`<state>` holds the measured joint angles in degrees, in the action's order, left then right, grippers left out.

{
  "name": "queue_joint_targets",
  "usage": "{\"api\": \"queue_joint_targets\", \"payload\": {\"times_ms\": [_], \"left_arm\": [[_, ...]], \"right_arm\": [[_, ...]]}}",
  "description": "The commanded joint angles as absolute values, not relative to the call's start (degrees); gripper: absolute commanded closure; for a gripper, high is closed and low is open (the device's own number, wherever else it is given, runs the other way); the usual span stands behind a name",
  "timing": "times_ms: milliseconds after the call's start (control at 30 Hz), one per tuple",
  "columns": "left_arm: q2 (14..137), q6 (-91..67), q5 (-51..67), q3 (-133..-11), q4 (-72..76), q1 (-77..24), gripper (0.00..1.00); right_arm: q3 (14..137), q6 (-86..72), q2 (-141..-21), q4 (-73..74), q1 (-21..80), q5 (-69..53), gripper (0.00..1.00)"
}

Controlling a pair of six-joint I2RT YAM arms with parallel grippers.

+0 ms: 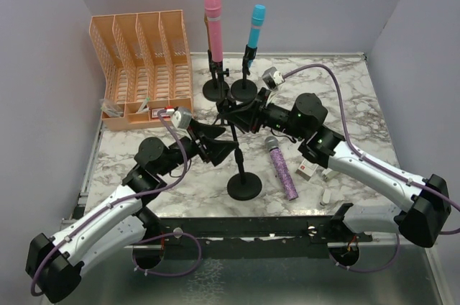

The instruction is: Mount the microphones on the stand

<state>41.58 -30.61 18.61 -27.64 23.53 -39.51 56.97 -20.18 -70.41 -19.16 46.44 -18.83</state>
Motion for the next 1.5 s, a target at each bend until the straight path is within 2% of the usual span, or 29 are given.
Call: {"api": "queue_joint_targets", "payload": {"times_ms": [0, 233, 400, 467, 600, 667, 767, 833, 1067, 1200, 1467], "left_arm": [[46.4, -30.8, 17.9, -30.8, 24.9, -39.8, 0.21], [48.8, -33.0, 19.5, -30.7, 27.1, -39.8, 0.39], [49.6, -34.5, 20.2, -30.8, 28.7, -39.8, 0.58], [50.0, -34.9, 20.7, -31.0, 29.1, -39.8, 0.69], [52.0, -35.1, 21.8, -32.0, 29.4, -39.8, 1.0], [52.6, -34.8, 21.9, -32.5, 29.5, -39.8, 1.0], [52.9, -33.9, 21.6, -33.1, 29.6, -39.8, 1.0], [52.8, -33.3, 21.4, -33.3, 29.6, -39.8, 1.0], [53.1, -31.9, 22.7, -34.2, 29.6, -39.8, 1.0], [53.3, -31.4, 25.3, -34.5, 29.7, -39.8, 1.0], [53.1, -30.7, 32.3, -35.2, 29.9, -39.8, 1.0]], "right_arm": [[57.0, -24.7, -69.4, -26.5, 46.4, -22.1, 0.79], [55.5, -27.1, -69.6, -29.1, 46.4, -22.1, 0.79], [54.9, -28.3, -70.1, -30.2, 46.4, -23.4, 0.79], [54.4, -28.7, -70.4, -30.5, 46.4, -23.6, 0.79], [53.4, -29.6, -70.4, -31.7, 46.4, -23.8, 0.78], [53.0, -29.8, -70.1, -30.8, 46.4, -22.5, 0.72], [51.2, -29.9, -68.5, -27.6, 46.4, -18.4, 0.41], [49.6, -29.7, -66.6, -25.1, 46.4, -17.3, 0.33], [41.8, -29.9, -57.2, -16.2, 46.4, -13.9, 0.31], [35.4, -27.9, -53.3, -16.8, 46.4, -16.7, 0.31], [32.2, -26.7, -59.0, -22.9, 46.4, -21.0, 0.32]]}}
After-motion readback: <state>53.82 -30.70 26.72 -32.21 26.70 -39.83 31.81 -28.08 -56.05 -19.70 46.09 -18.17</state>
